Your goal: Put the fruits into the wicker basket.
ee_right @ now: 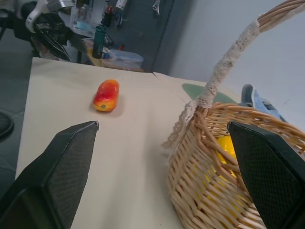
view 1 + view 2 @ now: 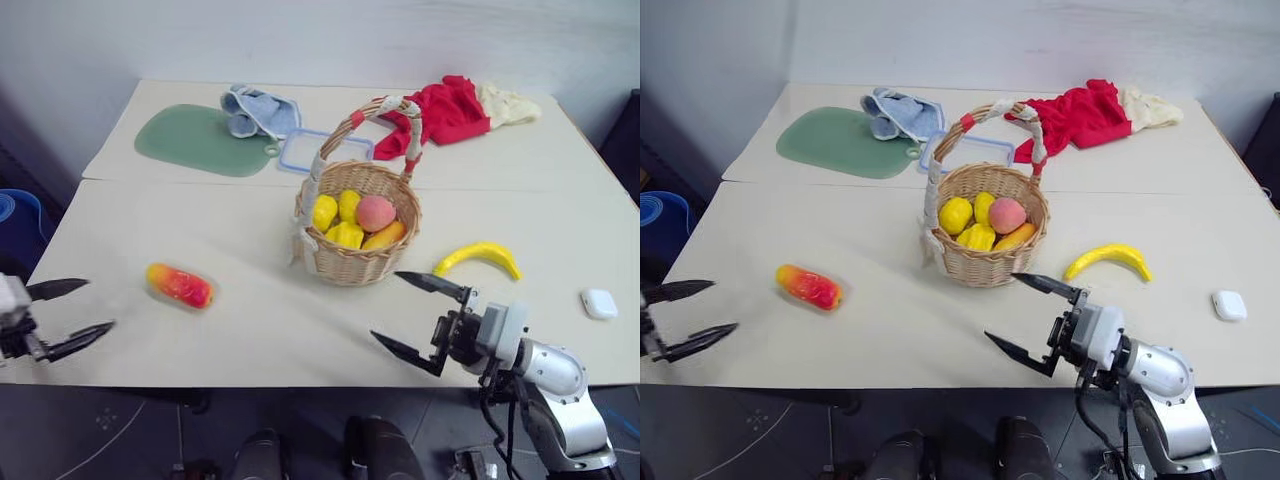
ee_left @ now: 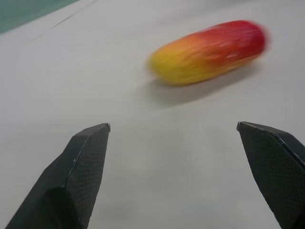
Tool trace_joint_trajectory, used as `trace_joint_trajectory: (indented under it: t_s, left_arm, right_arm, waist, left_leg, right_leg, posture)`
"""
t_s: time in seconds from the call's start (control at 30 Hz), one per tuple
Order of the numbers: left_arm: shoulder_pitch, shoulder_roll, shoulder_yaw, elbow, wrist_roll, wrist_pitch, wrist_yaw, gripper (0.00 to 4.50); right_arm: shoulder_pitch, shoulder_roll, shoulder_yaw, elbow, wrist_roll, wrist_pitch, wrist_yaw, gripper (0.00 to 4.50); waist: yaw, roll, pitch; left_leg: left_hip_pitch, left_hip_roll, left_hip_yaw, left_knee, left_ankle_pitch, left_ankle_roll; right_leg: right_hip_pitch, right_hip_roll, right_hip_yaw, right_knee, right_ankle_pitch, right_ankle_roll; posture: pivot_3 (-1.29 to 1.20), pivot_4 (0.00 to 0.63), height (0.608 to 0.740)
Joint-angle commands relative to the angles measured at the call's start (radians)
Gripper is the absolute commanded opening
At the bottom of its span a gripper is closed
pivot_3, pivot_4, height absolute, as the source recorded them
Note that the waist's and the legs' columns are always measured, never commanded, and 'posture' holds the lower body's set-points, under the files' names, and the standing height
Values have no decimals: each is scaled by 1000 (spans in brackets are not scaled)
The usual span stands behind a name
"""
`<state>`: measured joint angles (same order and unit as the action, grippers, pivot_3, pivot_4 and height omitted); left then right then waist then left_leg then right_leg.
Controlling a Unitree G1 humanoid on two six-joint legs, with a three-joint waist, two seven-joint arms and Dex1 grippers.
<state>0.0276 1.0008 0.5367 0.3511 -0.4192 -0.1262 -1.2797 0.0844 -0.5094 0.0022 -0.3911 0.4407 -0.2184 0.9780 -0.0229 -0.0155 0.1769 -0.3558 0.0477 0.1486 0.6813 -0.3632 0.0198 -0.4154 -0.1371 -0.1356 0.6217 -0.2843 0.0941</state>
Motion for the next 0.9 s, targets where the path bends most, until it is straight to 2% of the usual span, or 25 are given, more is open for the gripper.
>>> trace_joint_trajectory:
  t_s: [0.03, 0.13, 0.2, 0.33, 0.53, 0.57, 0.7, 0.8, 0.83, 0.9]
  left_arm:
    - [-135, 32, -137, -94, 27, -29, -66, 4500]
    - [-257, 70, -299, -33, 147, -105, -147, 4500]
    - [-372, 68, -394, 49, 236, -149, -146, 4500]
    - [-536, 18, -513, 162, 304, -208, -176, 4500]
    - [-677, 29, -646, 353, 469, -266, -160, 4500]
    - [-692, 26, -655, 375, 477, -279, -162, 4106]
    - [-726, 10, -671, 435, 483, -312, -164, 2987]
    - [-732, -14, -641, 412, 408, -251, -202, 2159]
    - [-731, -38, -606, 350, 331, -153, -216, 1994]
    - [-742, -77, -545, 232, 204, 34, -211, 1947]
  right_arm:
    - [6, 15, 33, -3, -19, -31, 4, 4468]
    - [9, 19, 36, -2, -29, -28, -13, 4468]
    - [15, 16, 35, 0, -38, -14, -29, 4468]
    - [18, 29, 47, -4, -60, -13, -58, 4468]
    - [55, 57, 63, -35, -90, -9, -126, 4468]
    - [61, 63, 66, -36, -97, -11, -138, 4500]
    - [66, 86, 77, -41, -119, -14, -178, 4500]
    - [68, 94, 75, -43, -127, -13, -200, 4500]
    - [68, 100, 65, -43, -127, -9, -217, 4500]
    - [68, 105, 46, -43, -128, -6, -244, 4500]
  waist:
    - [2, 3, 2]
    - [-6, 4, 2]
    - [-11, 4, 2]
    - [-5, 4, 2]
    - [-5, 3, 2]
    - [-5, 3, 2]
    - [-5, 3, 2]
    - [-5, 3, 2]
    - [-5, 3, 2]
    - [2, 2, 1]
  left_leg:
    - [0, 0, 0, 0, 0, 0]
    - [0, 0, 3, 0, 1, 0]
    - [1, 0, 10, 0, 1, 1]
    - [1, 0, 17, 1, 3, 5]
    - [-2, -1, 26, 1, 3, 6]
    - [-2, -2, 26, 2, 3, 6]
    - [-2, 0, 27, 2, 3, 6]
    - [-1, 0, 27, 2, 5, 7]
    - [-1, 0, 27, 2, 5, 7]
    - [-1, 0, 27, 3, 5, 8]
  right_leg:
    - [0, 5, 0, 0, 0, 0]
    - [-1, 8, -1, 3, 0, 0]
    - [-2, 10, -2, 3, 0, 0]
    - [-4, 10, 0, 2, 0, 0]
    - [-12, 10, 3, 4, 0, 0]
    - [-12, 11, 3, 4, 0, 0]
    - [-13, 10, 4, 5, -1, -1]
    - [-13, 9, 5, 6, -1, -1]
    - [-13, 9, 5, 6, -1, -1]
    - [-12, 8, 5, 7, -1, -1]
  posture:
    - [0, 150, 740]
    - [0, 150, 740]
    - [0, 150, 740]
    - [0, 150, 740]
    - [0, 150, 740]
    - [0, 150, 740]
    - [0, 150, 740]
    - [0, 150, 740]
    - [0, 150, 740]
    - [0, 150, 740]
